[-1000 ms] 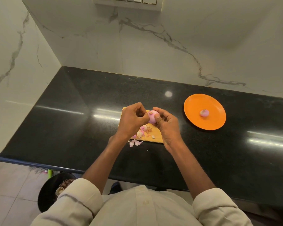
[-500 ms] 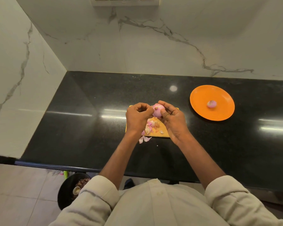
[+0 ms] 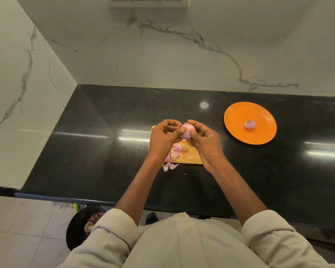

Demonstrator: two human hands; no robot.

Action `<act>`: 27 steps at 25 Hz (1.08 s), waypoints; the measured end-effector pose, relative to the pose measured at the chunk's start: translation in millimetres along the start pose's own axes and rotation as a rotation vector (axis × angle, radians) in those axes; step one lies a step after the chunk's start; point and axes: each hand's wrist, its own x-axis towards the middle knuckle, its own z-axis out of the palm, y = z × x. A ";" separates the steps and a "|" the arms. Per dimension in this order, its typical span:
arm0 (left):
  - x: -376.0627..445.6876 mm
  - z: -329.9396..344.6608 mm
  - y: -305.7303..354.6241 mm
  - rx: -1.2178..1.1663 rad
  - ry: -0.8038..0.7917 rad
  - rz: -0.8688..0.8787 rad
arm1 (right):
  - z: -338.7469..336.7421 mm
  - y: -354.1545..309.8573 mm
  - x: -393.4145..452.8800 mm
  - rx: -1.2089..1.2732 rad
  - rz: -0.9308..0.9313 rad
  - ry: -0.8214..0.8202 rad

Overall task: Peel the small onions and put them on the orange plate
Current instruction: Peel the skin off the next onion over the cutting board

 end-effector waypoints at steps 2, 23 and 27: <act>0.8 2.8 3.0 0.022 0.034 0.050 | 0.5 -3.5 0.0 0.018 -0.003 -0.010; 16.7 -15.0 7.7 -0.552 0.023 -0.527 | -9.7 -8.2 4.7 0.105 0.006 -0.167; 13.3 -8.8 2.6 -0.380 -0.042 -0.382 | -4.0 -6.2 5.1 0.217 0.081 -0.131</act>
